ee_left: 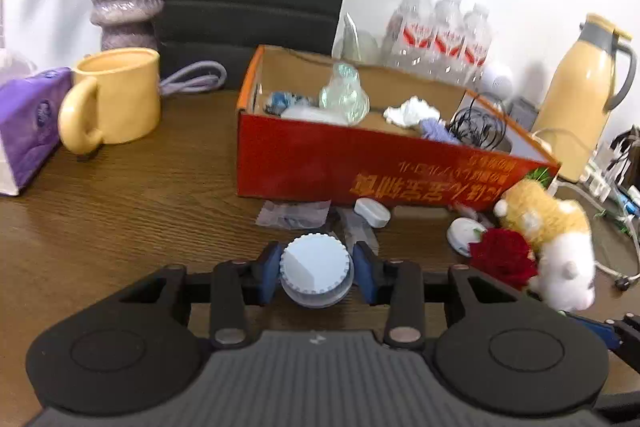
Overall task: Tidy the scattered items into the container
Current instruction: 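Lift the lid and tissue pack and carry them over the cardboard box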
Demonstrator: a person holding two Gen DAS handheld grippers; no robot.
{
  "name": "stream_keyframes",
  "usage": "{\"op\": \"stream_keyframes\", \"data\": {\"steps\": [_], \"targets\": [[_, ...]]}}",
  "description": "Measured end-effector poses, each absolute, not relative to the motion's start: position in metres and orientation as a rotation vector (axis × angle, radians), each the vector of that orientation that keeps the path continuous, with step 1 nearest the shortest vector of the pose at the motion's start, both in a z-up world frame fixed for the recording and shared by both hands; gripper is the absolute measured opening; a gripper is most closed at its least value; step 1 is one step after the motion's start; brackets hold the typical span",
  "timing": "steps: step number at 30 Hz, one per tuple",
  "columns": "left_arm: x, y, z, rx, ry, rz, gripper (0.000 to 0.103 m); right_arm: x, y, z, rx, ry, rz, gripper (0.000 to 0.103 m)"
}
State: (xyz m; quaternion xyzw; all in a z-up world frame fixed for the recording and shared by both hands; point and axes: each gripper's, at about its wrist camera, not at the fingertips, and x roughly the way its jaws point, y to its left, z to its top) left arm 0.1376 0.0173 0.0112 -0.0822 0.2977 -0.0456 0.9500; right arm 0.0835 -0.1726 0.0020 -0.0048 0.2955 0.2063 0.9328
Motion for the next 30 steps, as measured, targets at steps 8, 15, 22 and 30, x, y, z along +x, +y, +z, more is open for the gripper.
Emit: {"op": "stream_keyframes", "data": {"steps": [8,15,22,30], "targets": [[0.065,0.021,0.023,-0.208,0.520,-0.061,0.040,0.046,-0.175,0.023,-0.029,0.500,0.452,0.070],[-0.014,-0.005,0.031,-0.141,0.401,-0.035,0.040,-0.003,-0.187,0.039,-0.023,0.361,0.461,0.070],[-0.056,-0.014,0.032,-0.117,0.371,-0.026,0.040,-0.054,-0.197,0.049,-0.054,0.251,0.467,0.070],[-0.093,-0.015,0.046,-0.092,0.313,-0.011,0.040,-0.087,-0.210,0.058,-0.024,0.207,0.463,0.070]]}}
